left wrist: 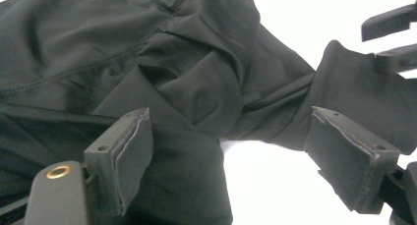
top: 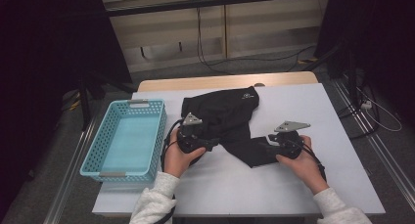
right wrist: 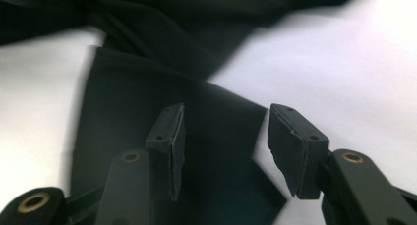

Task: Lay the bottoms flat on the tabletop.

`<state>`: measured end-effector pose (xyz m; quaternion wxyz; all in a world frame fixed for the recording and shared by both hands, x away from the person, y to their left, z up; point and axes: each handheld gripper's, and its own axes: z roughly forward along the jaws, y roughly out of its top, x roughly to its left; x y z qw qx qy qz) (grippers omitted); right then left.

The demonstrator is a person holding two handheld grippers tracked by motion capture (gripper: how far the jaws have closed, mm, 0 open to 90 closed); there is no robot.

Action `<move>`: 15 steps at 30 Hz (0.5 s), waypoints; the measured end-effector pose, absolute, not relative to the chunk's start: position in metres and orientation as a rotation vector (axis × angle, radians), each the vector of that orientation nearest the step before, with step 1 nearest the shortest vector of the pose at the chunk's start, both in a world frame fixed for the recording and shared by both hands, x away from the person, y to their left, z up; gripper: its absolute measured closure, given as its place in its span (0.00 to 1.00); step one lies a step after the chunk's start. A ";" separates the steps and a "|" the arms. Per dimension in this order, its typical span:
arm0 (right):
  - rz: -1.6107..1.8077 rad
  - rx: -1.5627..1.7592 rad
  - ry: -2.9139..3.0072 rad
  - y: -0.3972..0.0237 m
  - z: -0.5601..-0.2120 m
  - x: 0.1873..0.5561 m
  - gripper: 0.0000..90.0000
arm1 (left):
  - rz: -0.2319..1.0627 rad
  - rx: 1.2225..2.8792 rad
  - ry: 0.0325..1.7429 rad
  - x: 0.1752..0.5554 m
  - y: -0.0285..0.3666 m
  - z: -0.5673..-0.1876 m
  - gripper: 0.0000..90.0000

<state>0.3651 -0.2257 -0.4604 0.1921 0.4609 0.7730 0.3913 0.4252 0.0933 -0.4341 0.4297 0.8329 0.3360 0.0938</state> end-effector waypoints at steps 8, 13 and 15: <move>1.174 1.278 2.234 -0.221 -0.472 0.367 0.91 | 0.238 2.070 0.847 0.425 0.095 -0.434 0.20; 1.188 1.183 2.227 -0.216 -0.465 0.355 0.96 | 0.233 2.070 0.830 0.424 0.093 -0.432 0.20; 1.213 1.146 2.238 -0.213 -0.460 0.347 0.96 | 0.228 2.070 0.832 0.424 0.093 -0.432 0.20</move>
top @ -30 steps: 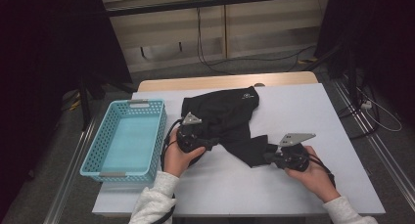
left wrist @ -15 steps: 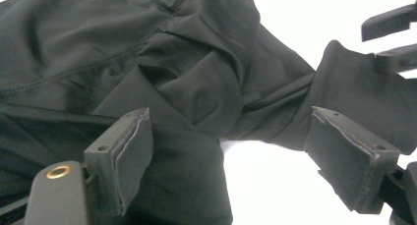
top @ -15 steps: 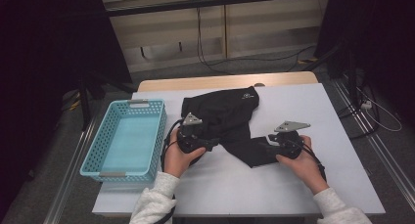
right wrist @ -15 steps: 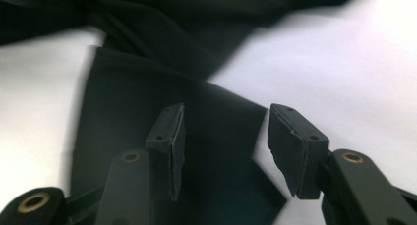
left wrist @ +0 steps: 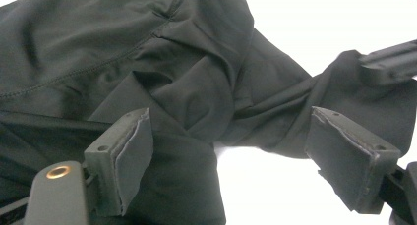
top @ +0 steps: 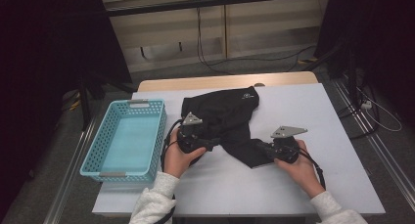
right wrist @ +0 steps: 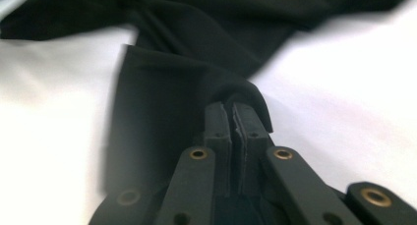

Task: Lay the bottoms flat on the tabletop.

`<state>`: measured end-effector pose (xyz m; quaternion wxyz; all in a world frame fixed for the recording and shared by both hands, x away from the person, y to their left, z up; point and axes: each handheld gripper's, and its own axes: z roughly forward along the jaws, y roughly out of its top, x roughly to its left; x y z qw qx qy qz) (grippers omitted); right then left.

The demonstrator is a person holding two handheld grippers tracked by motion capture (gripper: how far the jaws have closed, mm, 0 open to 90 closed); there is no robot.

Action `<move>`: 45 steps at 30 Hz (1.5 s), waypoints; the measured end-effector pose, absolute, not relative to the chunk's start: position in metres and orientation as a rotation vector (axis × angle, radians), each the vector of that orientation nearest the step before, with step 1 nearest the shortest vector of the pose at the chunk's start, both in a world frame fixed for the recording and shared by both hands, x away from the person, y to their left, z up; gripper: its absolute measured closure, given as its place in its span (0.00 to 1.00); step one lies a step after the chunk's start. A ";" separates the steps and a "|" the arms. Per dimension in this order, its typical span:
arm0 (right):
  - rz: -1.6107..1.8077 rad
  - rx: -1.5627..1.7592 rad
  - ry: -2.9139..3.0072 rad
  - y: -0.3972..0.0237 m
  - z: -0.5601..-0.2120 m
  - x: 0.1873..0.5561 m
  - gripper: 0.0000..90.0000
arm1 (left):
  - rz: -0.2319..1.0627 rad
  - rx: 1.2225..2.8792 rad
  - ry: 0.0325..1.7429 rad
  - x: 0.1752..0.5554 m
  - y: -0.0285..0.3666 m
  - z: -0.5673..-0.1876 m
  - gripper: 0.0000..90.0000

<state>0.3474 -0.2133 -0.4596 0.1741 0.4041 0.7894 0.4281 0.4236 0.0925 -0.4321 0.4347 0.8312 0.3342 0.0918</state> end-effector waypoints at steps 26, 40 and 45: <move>1.203 1.220 2.221 -0.208 -0.450 0.352 0.54 | 0.228 2.095 0.828 0.419 0.087 -0.437 0.20; 1.098 1.284 2.195 -0.171 -0.472 0.391 0.73 | 0.253 2.098 0.845 0.420 0.090 -0.438 0.20; 1.163 1.284 2.245 -0.172 -0.472 0.389 0.99 | 0.245 2.088 0.841 0.421 0.093 -0.436 0.20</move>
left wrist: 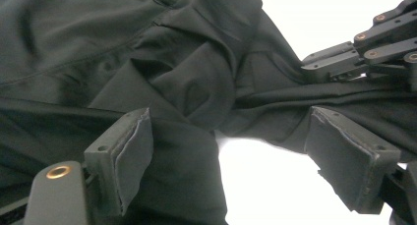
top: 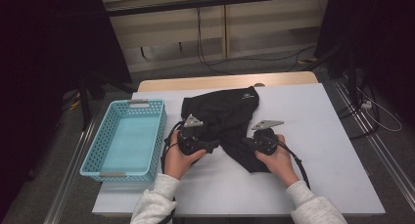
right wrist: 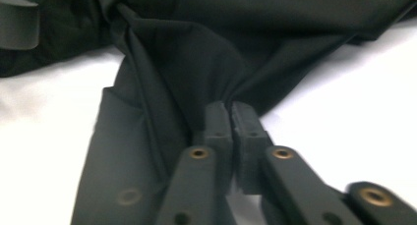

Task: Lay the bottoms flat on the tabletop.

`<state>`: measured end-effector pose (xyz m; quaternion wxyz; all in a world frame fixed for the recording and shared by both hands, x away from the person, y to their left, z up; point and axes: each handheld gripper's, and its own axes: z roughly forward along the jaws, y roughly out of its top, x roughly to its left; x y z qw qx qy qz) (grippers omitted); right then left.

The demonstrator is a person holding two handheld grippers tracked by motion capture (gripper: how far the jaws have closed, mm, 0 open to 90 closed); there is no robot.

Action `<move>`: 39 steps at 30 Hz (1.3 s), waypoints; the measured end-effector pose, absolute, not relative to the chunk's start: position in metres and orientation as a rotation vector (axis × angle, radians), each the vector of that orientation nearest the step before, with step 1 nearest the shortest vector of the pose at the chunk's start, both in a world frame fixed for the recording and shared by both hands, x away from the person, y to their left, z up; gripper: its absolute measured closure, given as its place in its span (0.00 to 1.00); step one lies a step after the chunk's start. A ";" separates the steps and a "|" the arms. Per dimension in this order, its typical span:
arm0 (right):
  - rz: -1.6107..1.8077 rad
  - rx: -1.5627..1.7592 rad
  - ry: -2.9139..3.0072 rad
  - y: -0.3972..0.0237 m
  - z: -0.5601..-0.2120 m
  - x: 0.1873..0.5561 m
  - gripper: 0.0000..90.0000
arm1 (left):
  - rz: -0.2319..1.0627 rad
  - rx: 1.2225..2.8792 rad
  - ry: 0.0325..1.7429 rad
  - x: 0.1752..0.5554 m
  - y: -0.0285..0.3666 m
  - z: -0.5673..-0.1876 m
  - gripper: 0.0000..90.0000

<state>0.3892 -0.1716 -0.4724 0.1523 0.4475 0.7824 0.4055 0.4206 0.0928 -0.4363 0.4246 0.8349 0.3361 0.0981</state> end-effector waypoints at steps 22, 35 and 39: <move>1.189 1.322 2.159 -0.234 -0.445 0.369 0.99 | 0.271 2.133 0.866 0.424 0.094 -0.449 0.21; 1.117 1.350 2.138 -0.249 -0.447 0.365 0.78 | 0.265 2.126 0.866 0.425 0.097 -0.445 0.21; 1.049 1.371 2.189 -0.254 -0.460 0.364 0.74 | 0.265 2.121 0.869 0.425 0.098 -0.446 0.21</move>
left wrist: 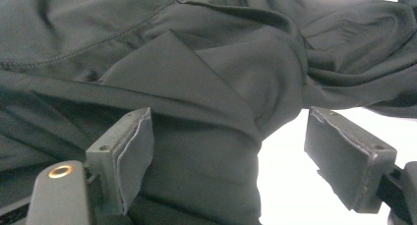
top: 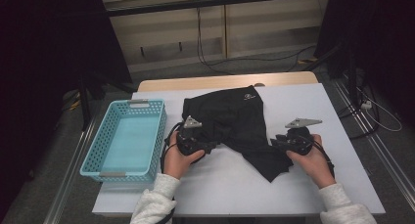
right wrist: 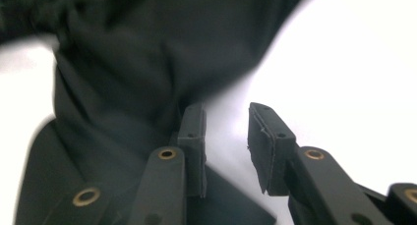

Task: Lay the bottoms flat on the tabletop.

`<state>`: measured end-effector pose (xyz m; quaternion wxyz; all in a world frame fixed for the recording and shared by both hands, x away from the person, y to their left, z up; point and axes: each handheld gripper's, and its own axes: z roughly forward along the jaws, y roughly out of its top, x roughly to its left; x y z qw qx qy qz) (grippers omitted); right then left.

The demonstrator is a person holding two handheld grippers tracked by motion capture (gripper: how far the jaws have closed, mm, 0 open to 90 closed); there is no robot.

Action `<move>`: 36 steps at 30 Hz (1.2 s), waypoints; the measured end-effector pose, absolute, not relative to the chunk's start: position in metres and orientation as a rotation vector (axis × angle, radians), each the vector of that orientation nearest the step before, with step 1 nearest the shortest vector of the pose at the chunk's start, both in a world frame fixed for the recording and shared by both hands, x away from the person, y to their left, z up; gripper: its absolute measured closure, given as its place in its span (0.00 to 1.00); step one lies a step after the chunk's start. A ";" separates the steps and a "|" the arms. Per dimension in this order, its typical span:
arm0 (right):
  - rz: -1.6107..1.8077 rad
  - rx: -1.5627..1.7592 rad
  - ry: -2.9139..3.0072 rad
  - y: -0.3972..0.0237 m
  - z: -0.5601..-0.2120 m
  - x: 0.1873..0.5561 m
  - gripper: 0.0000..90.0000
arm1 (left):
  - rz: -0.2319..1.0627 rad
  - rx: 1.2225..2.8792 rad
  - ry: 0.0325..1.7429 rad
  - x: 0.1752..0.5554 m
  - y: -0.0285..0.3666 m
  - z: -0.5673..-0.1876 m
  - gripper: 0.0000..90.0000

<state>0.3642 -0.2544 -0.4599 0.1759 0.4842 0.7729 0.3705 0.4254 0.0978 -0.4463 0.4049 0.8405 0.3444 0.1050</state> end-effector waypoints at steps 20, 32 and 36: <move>1.095 1.273 2.290 -0.218 -0.467 0.343 0.97 | 0.254 2.118 0.853 0.424 0.094 -0.444 0.21; 1.127 1.307 2.177 -0.245 -0.448 0.343 0.97 | 0.264 2.130 0.892 0.428 0.100 -0.450 0.22; 1.138 1.282 2.140 -0.253 -0.439 0.340 0.97 | 0.270 2.132 0.901 0.429 0.101 -0.452 0.22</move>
